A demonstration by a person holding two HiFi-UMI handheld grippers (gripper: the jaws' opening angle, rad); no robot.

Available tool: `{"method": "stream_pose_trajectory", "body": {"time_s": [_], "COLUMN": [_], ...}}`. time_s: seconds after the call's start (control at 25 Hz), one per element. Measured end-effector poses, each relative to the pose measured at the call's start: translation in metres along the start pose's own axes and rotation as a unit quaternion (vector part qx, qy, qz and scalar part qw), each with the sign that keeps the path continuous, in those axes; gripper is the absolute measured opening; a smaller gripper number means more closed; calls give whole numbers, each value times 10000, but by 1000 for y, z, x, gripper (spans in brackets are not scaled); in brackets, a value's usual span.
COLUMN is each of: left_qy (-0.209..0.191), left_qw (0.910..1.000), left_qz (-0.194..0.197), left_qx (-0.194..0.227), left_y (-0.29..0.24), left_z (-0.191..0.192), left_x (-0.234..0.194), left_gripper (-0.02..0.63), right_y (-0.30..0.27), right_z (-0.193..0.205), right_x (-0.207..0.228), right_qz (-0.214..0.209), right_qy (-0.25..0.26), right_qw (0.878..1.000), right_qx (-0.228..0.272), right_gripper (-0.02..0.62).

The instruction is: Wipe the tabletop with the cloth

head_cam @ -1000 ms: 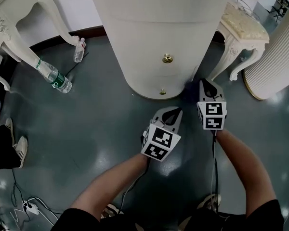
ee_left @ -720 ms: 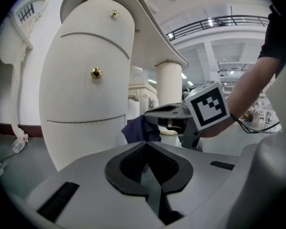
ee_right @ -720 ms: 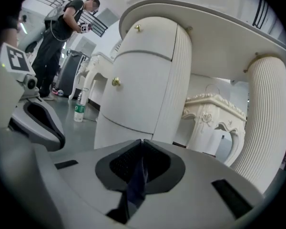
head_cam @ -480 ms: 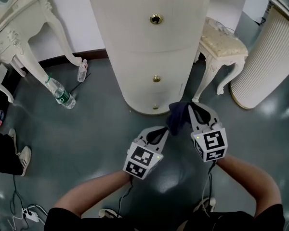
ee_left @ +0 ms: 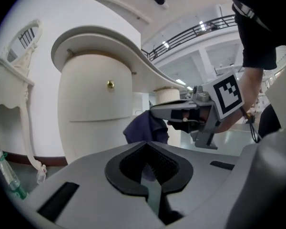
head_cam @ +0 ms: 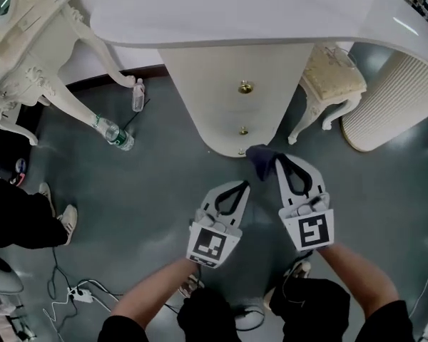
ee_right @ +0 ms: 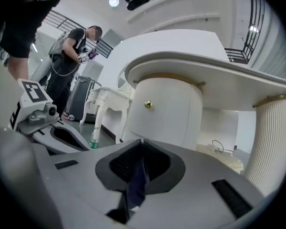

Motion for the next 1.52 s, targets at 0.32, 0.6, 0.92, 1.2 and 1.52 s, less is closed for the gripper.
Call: {"method": "stream_pose_trajectory", "body": {"time_s": [0.32,0.6,0.92,1.2,1.52], "left_qy": [1452,1483,1576,333,937], "left_qw": [9892,9859,9838,9957,9889], "left_qz": [-190,-762,-839,-822,-827], "left_qx": [-94,-107,130,266,804], "left_y": [93,188,254,281,305], "left_z": [-97,-249,-409,-479,-504], "left_x": [-14,-15,-11,-10,5], "left_gripper": [8,8,8,8,8], "right_y": [53,119,180,215,253], "right_z": [-121,-268,-404,-458,-486], "right_x": [1,29,95,117,117], "right_qz": [-257,-417,-207,23,305], "right_qy": [-590,-1094,-1006,-1010,-1022], "right_qw": [9969,9913,9935,9947,9943], "right_qx": [-456,-607,-495,-165,67], "right_gripper": [18,18,18,18,18]}}
Point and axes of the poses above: the fingertips, and each gripper's own axes: y backward along the fingers, x to its right, z out of its underside, the point moved 9 cm from there along y, backward along the fingers, and after that the axes turned 15 degrees about -x, right-handed, at the moved point
